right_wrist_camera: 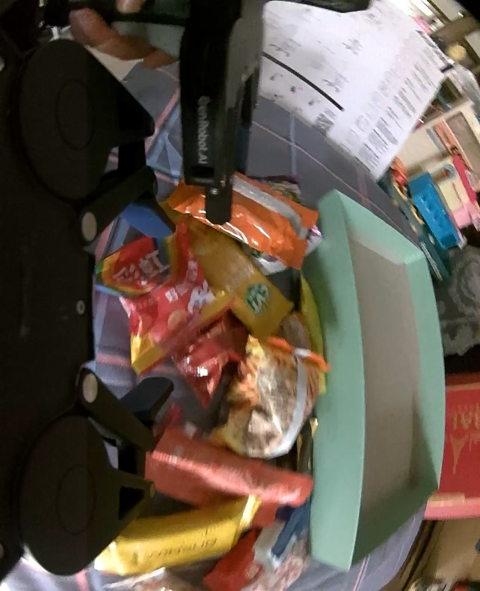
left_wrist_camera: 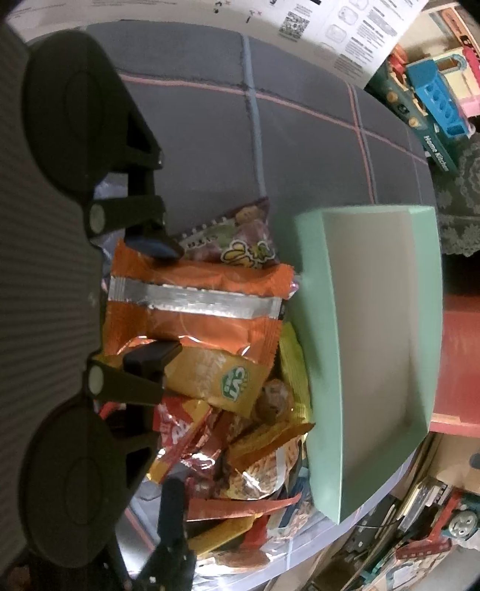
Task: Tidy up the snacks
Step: 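Grasp the orange-silver wafer pack with left gripper while right grasps rainbow candy bag, then carry both packets into the green tray and open both grippers, then grasp the purple grape candy bag with left gripper while right grasps CVT mango bar, then place both held packets into the green tray and release them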
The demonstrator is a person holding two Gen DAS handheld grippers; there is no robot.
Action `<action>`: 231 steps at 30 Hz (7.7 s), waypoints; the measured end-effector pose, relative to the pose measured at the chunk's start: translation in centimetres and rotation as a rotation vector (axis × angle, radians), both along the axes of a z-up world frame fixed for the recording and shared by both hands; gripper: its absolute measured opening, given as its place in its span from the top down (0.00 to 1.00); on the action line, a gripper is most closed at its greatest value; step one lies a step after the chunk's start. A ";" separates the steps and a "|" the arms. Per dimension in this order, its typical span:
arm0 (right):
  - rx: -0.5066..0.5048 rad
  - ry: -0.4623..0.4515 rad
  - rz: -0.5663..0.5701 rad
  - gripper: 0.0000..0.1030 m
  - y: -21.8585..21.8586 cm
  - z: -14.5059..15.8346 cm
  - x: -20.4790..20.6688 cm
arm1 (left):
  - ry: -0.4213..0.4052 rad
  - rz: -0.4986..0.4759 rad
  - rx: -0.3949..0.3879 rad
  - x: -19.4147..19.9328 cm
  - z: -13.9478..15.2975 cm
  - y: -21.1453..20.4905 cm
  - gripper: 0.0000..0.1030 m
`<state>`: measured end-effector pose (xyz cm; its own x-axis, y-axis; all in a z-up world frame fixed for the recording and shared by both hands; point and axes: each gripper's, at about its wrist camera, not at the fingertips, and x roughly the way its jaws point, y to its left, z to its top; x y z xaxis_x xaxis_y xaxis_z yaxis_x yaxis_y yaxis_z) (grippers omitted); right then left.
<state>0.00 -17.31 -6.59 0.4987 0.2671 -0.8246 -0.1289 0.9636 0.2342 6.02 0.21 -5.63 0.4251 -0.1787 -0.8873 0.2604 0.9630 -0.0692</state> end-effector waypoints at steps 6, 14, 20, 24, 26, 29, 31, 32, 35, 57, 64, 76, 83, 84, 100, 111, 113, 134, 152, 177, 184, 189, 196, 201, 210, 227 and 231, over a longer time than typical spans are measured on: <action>-0.035 -0.020 0.063 0.45 1.2 -1.1 0.2 | -0.007 0.000 0.029 0.5 -0.3 -0.9 0.49; 0.046 -0.016 0.034 0.70 -0.8 0.0 -1.2 | -0.033 0.015 0.030 -0.4 0.0 -1.0 0.52; 0.076 -0.033 -0.028 0.73 -3.5 1.0 -2.7 | -0.059 0.028 -0.002 -1.8 1.7 -0.3 0.53; 0.099 -0.057 -0.064 0.81 -4.8 2.0 -3.5 | -0.083 0.038 -0.032 -2.3 3.2 -0.1 0.53; 0.100 -0.068 -0.070 0.85 -5.0 2.6 -3.5 | -0.101 0.029 -0.044 -2.4 3.9 -0.2 0.53; 0.076 -0.073 -0.064 0.85 -5.0 2.7 -3.5 | -0.112 0.008 -0.035 -2.7 4.1 -0.8 0.53; 0.071 -0.054 -0.059 0.85 -5.1 2.4 -3.7 | -0.091 0.001 -0.042 -2.8 3.6 -0.9 0.53; 0.071 -0.041 -0.054 0.85 -5.0 2.1 -3.7 | -0.077 0.000 -0.046 -2.9 3.3 -0.9 0.53; 0.031 -0.018 -0.063 0.63 -5.0 1.7 -4.0 | -0.048 -0.005 -0.041 -2.9 2.5 -0.6 0.53; -0.132 -0.034 0.053 0.55 -0.7 -0.8 -3.1 | 0.014 -0.020 0.034 -2.2 -0.7 -1.5 0.51; -0.026 -0.018 -0.011 0.57 -3.2 0.3 -3.7 | -0.009 -0.001 0.004 -2.8 0.2 -0.5 0.58; 0.061 -0.153 -0.047 0.57 -6.4 7.2 -2.4 | -0.128 0.039 -0.088 -1.2 6.2 0.9 0.58; 0.045 -0.231 -0.115 0.57 -9.1 10.3 4.0 | -0.167 0.083 -0.102 4.4 8.1 0.5 0.58; 0.049 -0.234 -0.127 0.57 -9.6 10.6 5.4 | -0.170 0.091 -0.103 5.5 8.3 0.5 0.58; 0.005 -0.211 -0.186 0.57 -11.7 7.9 23.6 | -0.209 0.146 -0.028 21.1 6.9 -1.3 0.58; -0.003 -0.270 -0.207 0.00 -10.5 7.5 26.2 | -0.264 0.211 0.041 21.9 5.7 -1.6 0.00; 0.005 -0.255 -0.207 0.00 -10.6 7.4 25.9 | -0.243 0.191 0.033 21.5 5.7 -1.7 0.00; 0.047 -0.210 -0.151 0.00 -8.9 7.7 12.9 | -0.163 0.163 0.059 9.6 5.0 0.1 0.00; 0.131 -0.042 -0.067 0.22 -4.7 4.2 2.5 | -0.238 -0.178 0.158 3.2 0.1 0.6 0.00; 0.065 0.115 -0.054 0.41 3.3 -0.7 7.6 | -0.088 -0.034 -0.029 1.4 -1.9 6.7 0.40; -0.082 0.048 0.018 0.51 5.8 -1.2 7.8 | -0.142 -0.052 -0.026 2.0 -0.6 6.6 0.20; -0.079 0.056 0.032 0.62 4.4 -1.1 6.7 | -0.181 -0.149 0.005 2.9 -0.3 4.4 0.07; -0.038 0.063 0.028 0.62 1.6 -1.2 4.9 | -0.113 -0.184 0.022 4.8 -2.3 1.1 0.00; -0.054 0.037 0.033 0.62 0.1 -1.2 3.4 | -0.083 -0.186 0.052 4.7 -3.5 -0.7 0.23; -0.035 0.002 0.033 0.60 -0.6 -1.2 2.4 | -0.077 -0.121 0.006 2.3 -2.9 -0.2 0.57; 0.184 -0.025 0.019 0.66 -2.3 2.7 2.8 | -0.127 0.080 -0.072 0.5 2.9 3.9 0.66; 0.203 -0.082 0.011 0.66 -2.7 4.9 3.6 | -0.151 0.107 -0.100 1.9 4.5 4.1 0.65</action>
